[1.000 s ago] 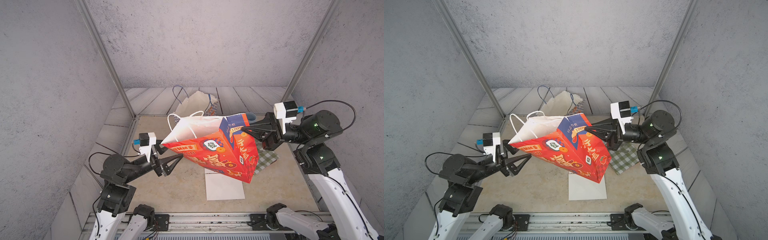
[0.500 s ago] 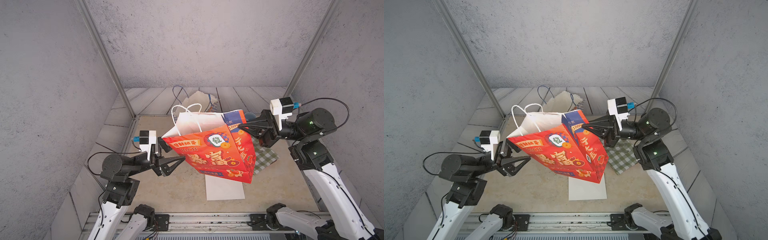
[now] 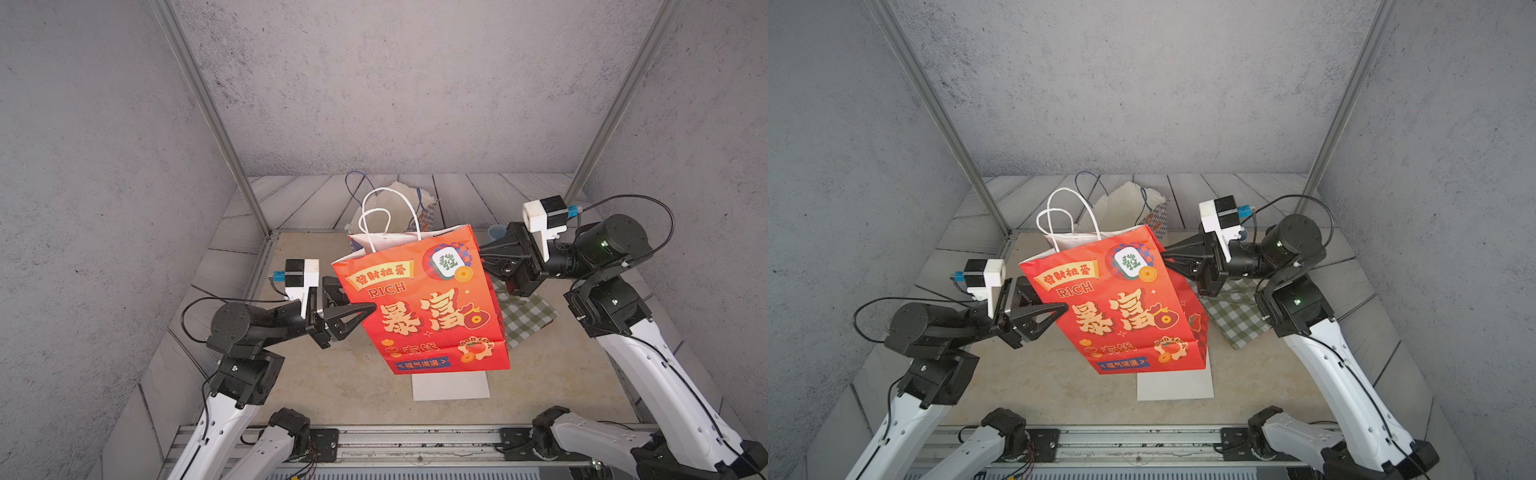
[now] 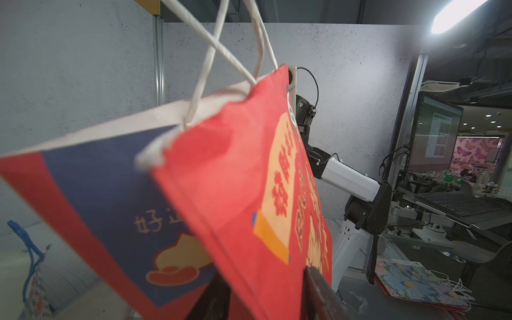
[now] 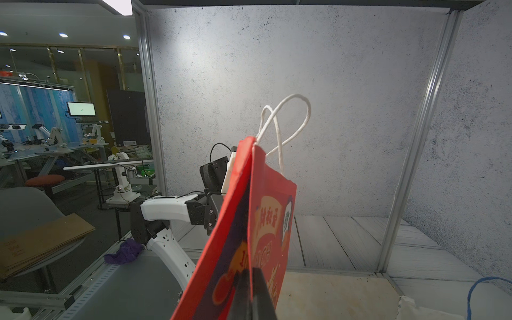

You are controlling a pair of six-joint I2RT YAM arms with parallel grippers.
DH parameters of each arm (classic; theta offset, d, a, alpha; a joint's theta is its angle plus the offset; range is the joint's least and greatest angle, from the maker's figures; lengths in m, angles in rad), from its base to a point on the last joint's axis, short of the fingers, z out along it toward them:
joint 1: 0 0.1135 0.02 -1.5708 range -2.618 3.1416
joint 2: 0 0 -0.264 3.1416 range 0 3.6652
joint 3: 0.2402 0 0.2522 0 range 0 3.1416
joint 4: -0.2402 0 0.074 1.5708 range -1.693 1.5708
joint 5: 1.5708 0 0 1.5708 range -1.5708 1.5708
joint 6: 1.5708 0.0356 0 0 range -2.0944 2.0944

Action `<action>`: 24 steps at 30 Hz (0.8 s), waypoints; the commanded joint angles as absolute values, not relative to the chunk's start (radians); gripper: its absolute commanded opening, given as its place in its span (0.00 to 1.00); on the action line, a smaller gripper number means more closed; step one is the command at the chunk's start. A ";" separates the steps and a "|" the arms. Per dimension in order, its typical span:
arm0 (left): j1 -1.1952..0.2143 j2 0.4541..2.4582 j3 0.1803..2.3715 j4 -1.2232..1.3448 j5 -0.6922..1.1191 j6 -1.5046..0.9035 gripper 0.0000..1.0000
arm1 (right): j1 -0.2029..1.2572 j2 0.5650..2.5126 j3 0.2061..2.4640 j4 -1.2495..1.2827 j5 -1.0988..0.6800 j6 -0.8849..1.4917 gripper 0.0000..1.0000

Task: Put away the paper bag
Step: Press the paper bag.

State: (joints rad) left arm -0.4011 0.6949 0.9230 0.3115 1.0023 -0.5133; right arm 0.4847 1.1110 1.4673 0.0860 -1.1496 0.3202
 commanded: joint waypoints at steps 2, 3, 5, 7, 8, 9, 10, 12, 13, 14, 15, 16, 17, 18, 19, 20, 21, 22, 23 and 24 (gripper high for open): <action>-0.412 0.689 0.946 0.331 0.990 -0.481 0.34 | 0.492 1.106 1.456 0.105 -1.136 0.331 0.00; -0.413 0.689 0.946 0.324 0.986 -0.475 0.30 | 0.492 1.105 1.456 0.102 -1.136 0.330 0.00; -0.413 0.688 0.946 0.311 0.981 -0.463 0.20 | 0.492 1.100 1.451 0.096 -1.129 0.325 0.00; -0.413 0.684 0.949 0.288 0.972 -0.447 0.11 | 0.492 1.094 1.443 0.085 -1.116 0.318 0.00; -0.413 0.683 0.952 0.274 0.966 -0.437 0.07 | 0.492 1.091 1.440 0.074 -1.105 0.308 0.00; -0.413 0.682 0.954 0.262 0.963 -0.426 0.04 | 0.492 1.088 1.439 0.061 -1.093 0.302 0.00; -0.413 0.680 0.958 0.248 0.958 -0.414 0.02 | 0.491 1.084 1.436 0.044 -1.072 0.296 0.01; -0.412 0.676 0.964 0.215 0.941 -0.388 0.00 | 0.491 1.073 1.433 0.005 -1.019 0.283 0.16; -0.412 0.672 0.966 0.197 0.926 -0.371 0.00 | 0.491 1.064 1.434 -0.029 -0.972 0.265 0.26; -0.413 0.667 0.966 0.180 0.904 -0.351 0.00 | 0.491 1.053 1.436 -0.075 -0.931 0.236 0.35; -0.413 0.662 0.966 0.164 0.879 -0.335 0.00 | 0.492 1.044 1.440 -0.122 -0.884 0.206 0.41; -0.413 0.654 0.961 0.146 0.843 -0.314 0.00 | 0.492 1.026 1.445 -0.171 -0.820 0.171 0.51; -0.413 0.645 0.959 0.131 0.809 -0.295 0.00 | 0.492 1.007 1.447 -0.220 -0.747 0.140 0.62; -0.413 0.640 0.959 0.113 0.785 -0.275 0.00 | 0.491 0.993 1.452 -0.263 -0.683 0.117 0.72; -0.413 0.635 0.960 0.092 0.752 -0.253 0.00 | 0.491 0.977 1.459 -0.310 -0.602 0.088 0.78; -0.413 0.628 0.959 0.085 0.719 -0.241 0.00 | 0.492 0.959 1.466 -0.349 -0.525 0.062 0.82; -0.413 0.624 0.956 0.080 0.697 -0.232 0.00 | 0.492 0.946 1.470 -0.382 -0.457 0.042 0.84; -0.413 0.620 0.955 0.076 0.672 -0.222 0.00 | 0.492 0.931 1.474 -0.416 -0.386 0.021 0.87; -0.413 0.618 0.955 0.070 0.650 -0.213 0.00 | 0.491 0.913 1.471 -0.443 -0.317 0.002 0.90; -0.413 0.617 0.955 0.064 0.637 -0.204 0.00 | 0.492 0.896 1.467 -0.464 -0.267 -0.008 0.90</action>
